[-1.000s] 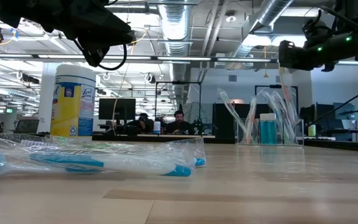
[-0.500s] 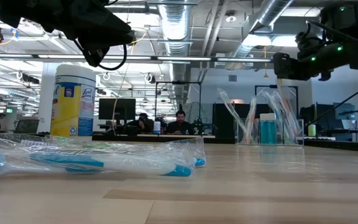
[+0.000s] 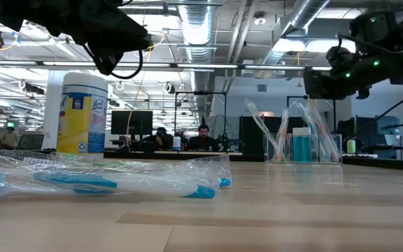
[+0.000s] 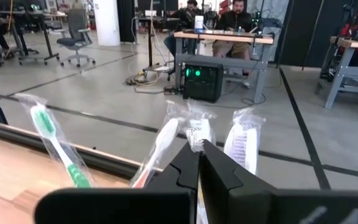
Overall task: Pick & Place toothbrushing station
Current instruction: Put the orange toothbrush into the right transparent organizer, then put the green toothbrush into the left transparent organizer
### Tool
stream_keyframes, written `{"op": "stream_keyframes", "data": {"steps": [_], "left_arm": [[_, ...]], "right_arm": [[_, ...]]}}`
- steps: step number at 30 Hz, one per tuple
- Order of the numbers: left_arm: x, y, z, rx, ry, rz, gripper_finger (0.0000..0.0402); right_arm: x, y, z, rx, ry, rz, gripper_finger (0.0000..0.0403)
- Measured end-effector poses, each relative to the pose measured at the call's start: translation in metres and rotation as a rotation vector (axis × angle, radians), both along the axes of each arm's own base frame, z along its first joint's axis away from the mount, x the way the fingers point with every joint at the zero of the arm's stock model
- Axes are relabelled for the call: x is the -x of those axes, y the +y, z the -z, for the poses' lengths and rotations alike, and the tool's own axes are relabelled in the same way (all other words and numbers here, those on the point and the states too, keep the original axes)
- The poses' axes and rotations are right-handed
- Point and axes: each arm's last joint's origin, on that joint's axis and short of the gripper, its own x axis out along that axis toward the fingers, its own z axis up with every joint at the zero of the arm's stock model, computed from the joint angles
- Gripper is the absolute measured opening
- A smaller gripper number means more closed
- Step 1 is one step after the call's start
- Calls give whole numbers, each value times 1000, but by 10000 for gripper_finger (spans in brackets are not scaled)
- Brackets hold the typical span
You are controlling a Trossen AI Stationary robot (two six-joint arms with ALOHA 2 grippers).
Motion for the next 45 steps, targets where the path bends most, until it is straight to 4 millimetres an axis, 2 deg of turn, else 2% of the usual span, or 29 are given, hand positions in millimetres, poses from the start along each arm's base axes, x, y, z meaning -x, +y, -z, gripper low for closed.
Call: {"op": "stream_keyframes", "data": {"steps": [19,32,38,45], "left_arm": [[0,0,0,3,0,2,85],[0,0,0,2,0,-2,85],[0,0,0,2,0,-2,85],[0,0,0,-34,-1,10,85]], "right_arm": [[-3,-1,4,-19,20,-2,2],[1,1,-1,7,12,-2,94],[2,4,-14,48,-29,-22,114],[-5,19,-29,97,-45,-126,129]]}}
